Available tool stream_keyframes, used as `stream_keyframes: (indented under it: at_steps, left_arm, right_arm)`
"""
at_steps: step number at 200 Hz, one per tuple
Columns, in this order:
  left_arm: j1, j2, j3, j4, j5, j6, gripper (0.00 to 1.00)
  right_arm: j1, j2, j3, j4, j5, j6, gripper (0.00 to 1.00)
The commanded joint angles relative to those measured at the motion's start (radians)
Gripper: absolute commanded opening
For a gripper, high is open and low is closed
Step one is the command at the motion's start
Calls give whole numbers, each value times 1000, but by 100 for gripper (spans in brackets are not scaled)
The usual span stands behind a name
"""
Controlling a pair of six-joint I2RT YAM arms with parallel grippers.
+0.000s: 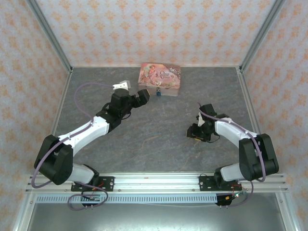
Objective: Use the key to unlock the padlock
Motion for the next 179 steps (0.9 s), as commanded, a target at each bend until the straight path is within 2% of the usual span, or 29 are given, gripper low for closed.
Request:
stream_keyframes:
  at_steps: [1,40,116,179]
  left_arm:
    - [-7,-6,5,16,-24,-11,100]
    - [-9,-9,3,1,-31,-10,100]
    - [-8,-14,8,-30,-51,-3,100]
    - [-8,-18,5,-44,-63,-3,100]
  right_arm:
    - [17,26,39,-14,4,6,45]
    - [28,68,59,-2,14,9,39]
    - [39,136,82,15,9,7,34]
    - [126,207,104,-4,80,4,30]
